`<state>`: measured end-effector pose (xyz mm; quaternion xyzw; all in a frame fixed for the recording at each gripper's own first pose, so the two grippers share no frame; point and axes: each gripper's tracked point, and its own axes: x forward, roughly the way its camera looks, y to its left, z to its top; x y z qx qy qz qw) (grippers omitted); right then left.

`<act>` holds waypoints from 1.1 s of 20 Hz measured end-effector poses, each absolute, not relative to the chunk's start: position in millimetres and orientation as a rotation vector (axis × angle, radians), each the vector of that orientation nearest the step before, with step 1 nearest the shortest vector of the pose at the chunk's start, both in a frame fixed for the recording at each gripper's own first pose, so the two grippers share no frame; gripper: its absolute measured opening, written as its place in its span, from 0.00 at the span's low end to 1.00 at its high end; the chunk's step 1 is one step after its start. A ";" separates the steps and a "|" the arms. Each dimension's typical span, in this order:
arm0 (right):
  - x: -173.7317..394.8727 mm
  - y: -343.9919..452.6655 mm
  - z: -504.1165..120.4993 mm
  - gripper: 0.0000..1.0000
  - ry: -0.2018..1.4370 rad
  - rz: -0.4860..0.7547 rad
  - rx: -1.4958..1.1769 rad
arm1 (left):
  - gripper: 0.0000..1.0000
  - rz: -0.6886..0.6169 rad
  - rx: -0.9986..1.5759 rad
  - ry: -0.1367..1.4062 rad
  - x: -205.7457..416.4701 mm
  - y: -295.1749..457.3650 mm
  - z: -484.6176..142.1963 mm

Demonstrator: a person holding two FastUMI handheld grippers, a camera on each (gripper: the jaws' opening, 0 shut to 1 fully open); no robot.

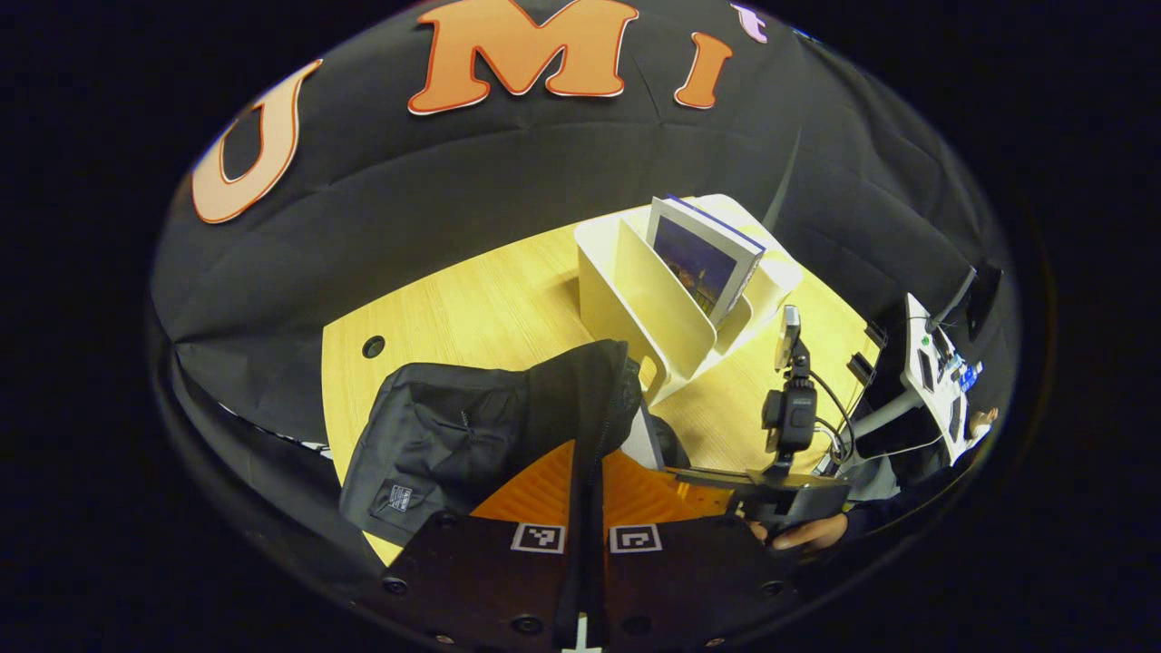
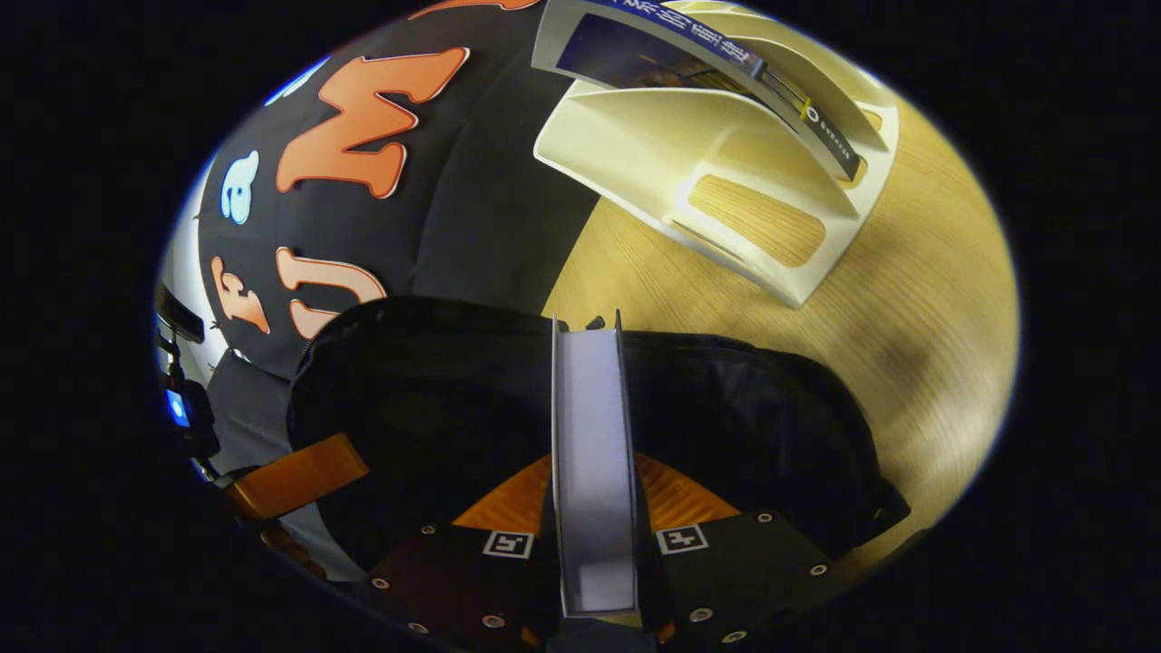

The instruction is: Open the schoolbag, grab two books from the bookshelf and put them into the schoolbag.

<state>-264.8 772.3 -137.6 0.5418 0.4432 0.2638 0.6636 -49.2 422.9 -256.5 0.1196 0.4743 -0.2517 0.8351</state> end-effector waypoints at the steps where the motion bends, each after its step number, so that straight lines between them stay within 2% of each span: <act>1: -266.2 776.9 -139.4 0.35 1.004 0.598 1.224 | 0.04 -0.535 0.260 1.007 -51.1 422.2 -257.1; 5: -279.0 788.8 -138.1 0.37 1.055 0.639 1.193 | 0.04 -0.527 0.250 1.013 -53.7 422.2 -256.9; 7: -290.4 791.7 -142.9 0.40 1.153 0.667 1.102 | 0.04 -0.516 0.231 1.015 -49.6 425.4 -256.5; 8: -301.5 787.3 -152.1 0.43 1.223 0.680 1.035 | 0.04 -0.507 0.234 1.010 -44.9 428.3 -254.5; 9: -307.6 781.7 -156.5 0.52 1.255 0.694 0.984 | 0.04 -0.506 0.246 1.006 -40.3 429.0 -253.9; 11: -313.6 759.8 -165.0 0.60 1.277 0.707 0.845 | 0.04 -0.509 0.254 0.997 -43.6 432.5 -255.1; 12: -313.0 751.3 -167.2 0.55 1.278 0.712 0.803 | 0.04 -0.508 0.252 1.000 -44.3 430.3 -255.7; 13: -316.1 743.5 -156.7 0.77 1.287 0.721 0.767 | 0.04 -0.505 0.247 0.999 -44.7 429.3 -255.7; 14: -315.2 734.9 -151.1 0.85 1.285 0.734 0.732 | 0.04 -0.500 0.244 1.001 -43.9 427.6 -256.2; 16: -305.9 712.5 -141.3 0.93 1.253 0.738 0.643 | 0.04 -0.488 0.249 1.006 -44.2 430.4 -260.2; 22: -260.6 621.5 -113.8 0.96 1.173 0.679 0.363 | 0.04 -0.464 0.261 1.012 -49.1 424.6 -262.6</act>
